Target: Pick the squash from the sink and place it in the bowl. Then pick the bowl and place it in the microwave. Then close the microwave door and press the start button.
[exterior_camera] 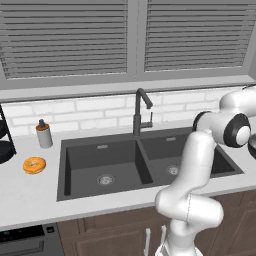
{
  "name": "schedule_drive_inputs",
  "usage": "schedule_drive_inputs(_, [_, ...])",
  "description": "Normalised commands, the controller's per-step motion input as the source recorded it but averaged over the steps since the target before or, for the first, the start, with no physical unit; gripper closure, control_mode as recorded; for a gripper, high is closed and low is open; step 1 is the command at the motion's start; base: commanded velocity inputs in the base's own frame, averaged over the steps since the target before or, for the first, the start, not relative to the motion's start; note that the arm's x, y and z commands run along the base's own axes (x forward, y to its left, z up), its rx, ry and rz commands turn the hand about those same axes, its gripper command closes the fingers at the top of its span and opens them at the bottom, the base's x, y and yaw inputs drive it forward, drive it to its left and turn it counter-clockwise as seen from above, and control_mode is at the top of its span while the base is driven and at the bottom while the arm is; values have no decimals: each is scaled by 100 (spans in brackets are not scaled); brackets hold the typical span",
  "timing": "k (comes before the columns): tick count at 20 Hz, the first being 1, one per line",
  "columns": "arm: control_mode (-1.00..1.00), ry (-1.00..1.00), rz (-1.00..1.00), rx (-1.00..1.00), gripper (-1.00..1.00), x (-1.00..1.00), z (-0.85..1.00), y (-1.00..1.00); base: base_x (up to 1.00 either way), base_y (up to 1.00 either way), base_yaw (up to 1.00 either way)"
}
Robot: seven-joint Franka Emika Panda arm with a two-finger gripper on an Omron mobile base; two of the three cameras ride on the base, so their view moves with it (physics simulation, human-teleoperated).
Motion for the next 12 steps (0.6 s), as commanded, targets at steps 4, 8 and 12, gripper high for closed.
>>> schedule_drive_inputs(4, [-100, 0, 0, 0, 100, 40, -61, 0, 0, 0, 0])
schedule_drive_inputs(8, [-100, 0, 0, 0, 100, 29, -58, -11, 0, 0, 0])
schedule_drive_inputs(12, [-100, 5, -1, 1, 100, 14, -38, -41, 0, 0, 0])
